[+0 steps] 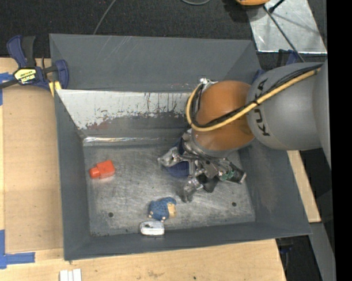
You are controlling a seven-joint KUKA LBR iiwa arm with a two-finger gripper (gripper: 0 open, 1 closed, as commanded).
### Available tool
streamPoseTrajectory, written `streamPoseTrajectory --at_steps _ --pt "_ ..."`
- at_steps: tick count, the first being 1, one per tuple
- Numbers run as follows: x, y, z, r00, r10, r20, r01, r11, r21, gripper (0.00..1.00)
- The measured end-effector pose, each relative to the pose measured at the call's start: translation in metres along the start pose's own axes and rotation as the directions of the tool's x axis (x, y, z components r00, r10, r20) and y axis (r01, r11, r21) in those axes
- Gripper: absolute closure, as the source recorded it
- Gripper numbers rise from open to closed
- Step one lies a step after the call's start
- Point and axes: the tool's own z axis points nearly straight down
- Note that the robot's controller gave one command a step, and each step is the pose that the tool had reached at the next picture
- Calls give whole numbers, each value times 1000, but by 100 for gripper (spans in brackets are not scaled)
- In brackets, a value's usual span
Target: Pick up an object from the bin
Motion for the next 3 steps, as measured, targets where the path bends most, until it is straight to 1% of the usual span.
streamPoseTrajectory --at_steps 1,2,3 --pt "-17 52 -2 924 -382 4 382 924 7 0" --pt "-21 54 -6 925 -379 16 379 925 9 100" --pt "-12 33 -147 719 -695 -1 695 719 3 100"
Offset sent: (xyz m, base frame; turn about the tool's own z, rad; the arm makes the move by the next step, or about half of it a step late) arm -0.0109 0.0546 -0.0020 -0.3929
